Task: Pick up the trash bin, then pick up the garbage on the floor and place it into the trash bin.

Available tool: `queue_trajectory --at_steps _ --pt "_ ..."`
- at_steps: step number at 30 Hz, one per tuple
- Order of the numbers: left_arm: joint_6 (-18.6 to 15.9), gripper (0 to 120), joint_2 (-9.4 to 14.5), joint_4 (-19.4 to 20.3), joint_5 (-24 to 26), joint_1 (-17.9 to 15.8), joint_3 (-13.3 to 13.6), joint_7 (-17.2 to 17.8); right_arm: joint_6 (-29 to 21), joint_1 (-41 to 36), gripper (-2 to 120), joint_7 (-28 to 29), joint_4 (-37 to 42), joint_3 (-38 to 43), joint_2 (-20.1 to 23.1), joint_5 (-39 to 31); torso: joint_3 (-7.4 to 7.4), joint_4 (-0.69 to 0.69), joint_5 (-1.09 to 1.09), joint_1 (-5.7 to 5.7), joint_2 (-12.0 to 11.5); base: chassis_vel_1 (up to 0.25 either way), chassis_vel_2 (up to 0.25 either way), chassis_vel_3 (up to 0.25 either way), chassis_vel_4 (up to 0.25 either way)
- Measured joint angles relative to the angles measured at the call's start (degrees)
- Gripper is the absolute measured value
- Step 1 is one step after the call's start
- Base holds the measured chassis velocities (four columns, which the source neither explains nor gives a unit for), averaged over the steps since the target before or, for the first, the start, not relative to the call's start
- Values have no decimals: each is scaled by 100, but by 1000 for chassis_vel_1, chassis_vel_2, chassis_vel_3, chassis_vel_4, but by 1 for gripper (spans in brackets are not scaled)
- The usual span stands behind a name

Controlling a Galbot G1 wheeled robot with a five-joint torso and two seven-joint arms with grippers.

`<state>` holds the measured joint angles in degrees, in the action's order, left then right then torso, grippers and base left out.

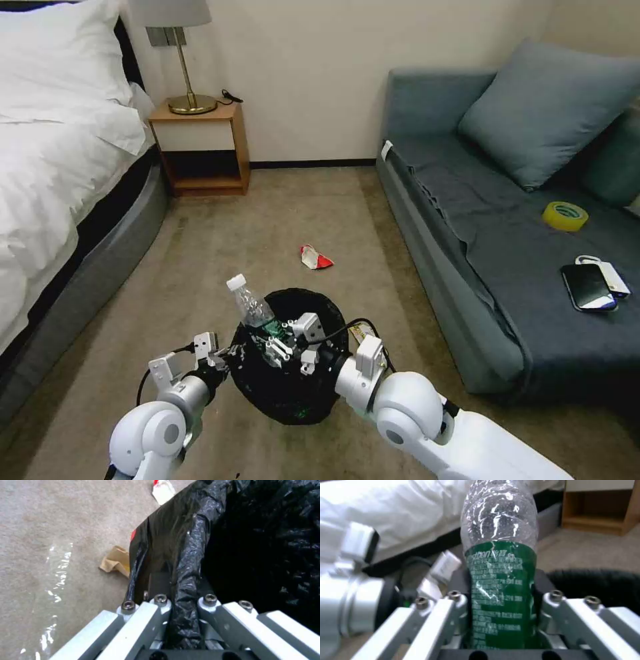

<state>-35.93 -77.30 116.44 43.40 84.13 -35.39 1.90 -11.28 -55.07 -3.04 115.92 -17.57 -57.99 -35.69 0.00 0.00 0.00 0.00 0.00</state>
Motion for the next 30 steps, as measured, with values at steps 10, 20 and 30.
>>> queue_trajectory --at_steps 10,20,30 --pt "-12 4 66 76 223 36 -163 -33 24 -254 60 -140 -307 232 -104 306 0 0 0 0 0 0 0 0 0" --pt "12 4 57 149 301 78 -230 -20 27 -541 97 -229 -227 631 -178 616 0 0 0 0 -1 0 0 0 0" --pt "342 4 10 194 -435 99 -657 -2 248 -1169 100 225 325 1830 -249 1332 0 0 0 0 -1 0 0 0 0"
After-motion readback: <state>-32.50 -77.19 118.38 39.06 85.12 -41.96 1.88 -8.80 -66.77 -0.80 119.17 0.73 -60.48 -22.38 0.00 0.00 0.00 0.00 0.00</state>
